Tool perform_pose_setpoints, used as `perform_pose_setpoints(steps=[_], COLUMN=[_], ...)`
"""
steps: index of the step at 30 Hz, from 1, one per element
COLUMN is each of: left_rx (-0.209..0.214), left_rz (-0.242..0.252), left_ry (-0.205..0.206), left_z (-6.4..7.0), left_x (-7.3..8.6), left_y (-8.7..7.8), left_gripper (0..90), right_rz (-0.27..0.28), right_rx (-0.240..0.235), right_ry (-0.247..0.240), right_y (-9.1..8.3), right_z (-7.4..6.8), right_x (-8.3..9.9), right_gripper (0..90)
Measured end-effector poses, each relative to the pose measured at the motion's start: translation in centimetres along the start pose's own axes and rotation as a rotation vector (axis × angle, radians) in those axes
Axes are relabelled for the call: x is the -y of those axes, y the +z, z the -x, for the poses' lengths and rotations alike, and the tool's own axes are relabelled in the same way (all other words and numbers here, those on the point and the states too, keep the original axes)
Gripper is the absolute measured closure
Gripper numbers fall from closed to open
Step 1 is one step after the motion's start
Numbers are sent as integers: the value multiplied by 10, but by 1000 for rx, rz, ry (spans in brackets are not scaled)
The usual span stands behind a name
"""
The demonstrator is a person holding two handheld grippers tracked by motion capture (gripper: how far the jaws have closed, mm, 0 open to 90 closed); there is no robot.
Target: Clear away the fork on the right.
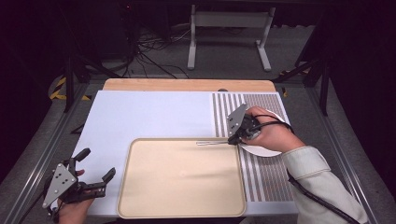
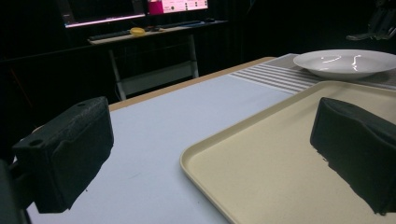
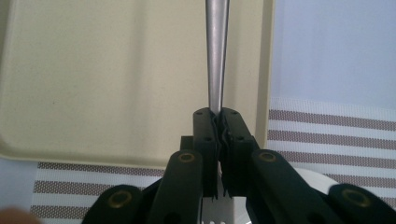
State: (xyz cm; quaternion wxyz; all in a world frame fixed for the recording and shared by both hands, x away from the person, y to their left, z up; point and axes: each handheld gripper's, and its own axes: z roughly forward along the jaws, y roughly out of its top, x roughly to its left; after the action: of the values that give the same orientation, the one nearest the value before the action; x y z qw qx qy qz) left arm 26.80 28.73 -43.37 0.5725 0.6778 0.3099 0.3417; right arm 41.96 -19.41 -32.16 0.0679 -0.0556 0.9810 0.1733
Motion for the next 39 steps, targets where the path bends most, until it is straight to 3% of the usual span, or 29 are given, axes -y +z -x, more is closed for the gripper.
perform_pose_setpoints(steps=[13,39], left_rx=[2,4], left_rz=[-3,1], left_ry=[1,-4], left_z=[-1,-1], left_x=[0,0], left_y=[0,0], left_gripper=[5,5], right_rz=[4,-50], right_rx=[-26,-122], right_ry=[-31,-27], right_y=[21,84], right_z=[12,20], right_x=[-22,-25], right_gripper=[865,864])
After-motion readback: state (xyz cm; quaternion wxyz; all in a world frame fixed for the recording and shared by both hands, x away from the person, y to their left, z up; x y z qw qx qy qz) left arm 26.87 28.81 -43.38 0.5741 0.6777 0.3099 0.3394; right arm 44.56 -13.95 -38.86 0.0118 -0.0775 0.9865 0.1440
